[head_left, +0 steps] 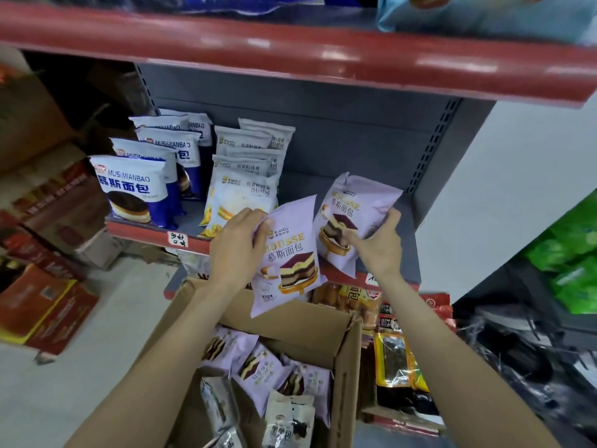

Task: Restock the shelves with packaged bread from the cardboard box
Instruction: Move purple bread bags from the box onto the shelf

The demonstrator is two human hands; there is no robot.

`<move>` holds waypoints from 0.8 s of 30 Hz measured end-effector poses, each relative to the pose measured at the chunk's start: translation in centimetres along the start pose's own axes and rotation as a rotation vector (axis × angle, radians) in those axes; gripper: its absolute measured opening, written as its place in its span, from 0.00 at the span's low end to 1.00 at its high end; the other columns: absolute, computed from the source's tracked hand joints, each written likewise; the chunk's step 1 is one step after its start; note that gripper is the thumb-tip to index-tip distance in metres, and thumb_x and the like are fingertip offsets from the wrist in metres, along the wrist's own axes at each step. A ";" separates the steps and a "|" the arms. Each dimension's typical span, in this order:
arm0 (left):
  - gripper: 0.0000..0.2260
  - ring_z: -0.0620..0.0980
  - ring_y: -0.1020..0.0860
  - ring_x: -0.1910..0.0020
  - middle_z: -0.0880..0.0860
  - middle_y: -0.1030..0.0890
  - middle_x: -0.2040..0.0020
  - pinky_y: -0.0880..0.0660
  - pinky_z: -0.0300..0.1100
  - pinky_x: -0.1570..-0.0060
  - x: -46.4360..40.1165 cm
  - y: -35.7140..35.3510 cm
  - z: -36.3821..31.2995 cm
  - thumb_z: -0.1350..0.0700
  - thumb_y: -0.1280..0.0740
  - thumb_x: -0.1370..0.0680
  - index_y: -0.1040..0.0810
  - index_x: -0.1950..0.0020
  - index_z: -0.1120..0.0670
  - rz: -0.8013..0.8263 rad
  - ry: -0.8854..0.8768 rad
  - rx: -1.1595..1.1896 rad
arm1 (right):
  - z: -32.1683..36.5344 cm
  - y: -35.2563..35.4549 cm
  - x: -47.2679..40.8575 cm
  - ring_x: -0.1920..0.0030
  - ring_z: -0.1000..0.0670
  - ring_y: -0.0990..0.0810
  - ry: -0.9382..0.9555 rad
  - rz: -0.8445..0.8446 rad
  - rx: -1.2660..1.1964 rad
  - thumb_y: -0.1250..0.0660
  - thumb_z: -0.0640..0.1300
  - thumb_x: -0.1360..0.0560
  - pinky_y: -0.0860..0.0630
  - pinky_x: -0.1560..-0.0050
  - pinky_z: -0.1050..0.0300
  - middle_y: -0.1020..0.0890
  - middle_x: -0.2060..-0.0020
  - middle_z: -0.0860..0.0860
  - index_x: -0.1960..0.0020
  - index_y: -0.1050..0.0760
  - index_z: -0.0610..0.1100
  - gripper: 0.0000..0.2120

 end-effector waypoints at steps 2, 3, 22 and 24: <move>0.11 0.48 0.32 0.64 0.46 0.31 0.63 0.41 0.41 0.70 -0.2 0.1 0.7 0.52 0.42 0.20 0.24 0.54 0.57 -0.008 0.013 -0.047 | 0.7 -0.3 -1.5 0.53 0.41 0.23 0.022 -0.024 0.020 0.27 0.44 0.32 0.32 0.58 0.55 0.22 0.48 0.44 0.34 0.42 0.44 0.33; 0.11 0.48 0.32 0.64 0.47 0.30 0.62 0.40 0.41 0.70 -0.3 0.1 1.2 0.53 0.41 0.20 0.23 0.54 0.57 -0.006 0.036 -0.061 | 1.3 -0.5 -2.6 0.55 0.43 0.24 0.057 -0.035 0.013 0.27 0.43 0.32 0.32 0.58 0.56 0.22 0.50 0.45 0.33 0.41 0.44 0.33; 0.09 0.40 0.30 0.65 0.44 0.29 0.67 0.36 0.39 0.63 -6.5 -1.7 0.1 0.53 0.40 0.19 0.27 0.59 0.52 0.090 0.023 0.352 | 4.8 -3.5 0.1 0.39 0.58 0.25 0.306 0.665 -0.336 0.29 0.50 0.31 0.26 0.43 0.65 0.27 0.38 0.60 0.32 0.41 0.59 0.32; 0.09 0.46 0.26 0.59 0.48 0.24 0.58 0.31 0.43 0.58 -8.3 -2.6 -1.1 0.50 0.40 0.21 0.23 0.52 0.52 0.054 0.009 0.346 | 4.7 -3.0 -1.2 0.43 0.52 0.21 0.267 0.597 -0.327 0.26 0.50 0.34 0.22 0.44 0.53 0.22 0.41 0.53 0.31 0.41 0.56 0.37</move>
Point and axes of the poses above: each hand's wrist, its own x-axis away from the middle knuckle, its own y-axis out of the back of the hand, z = x × y, the point moved 5 cm from there along -x, towards the middle knuckle
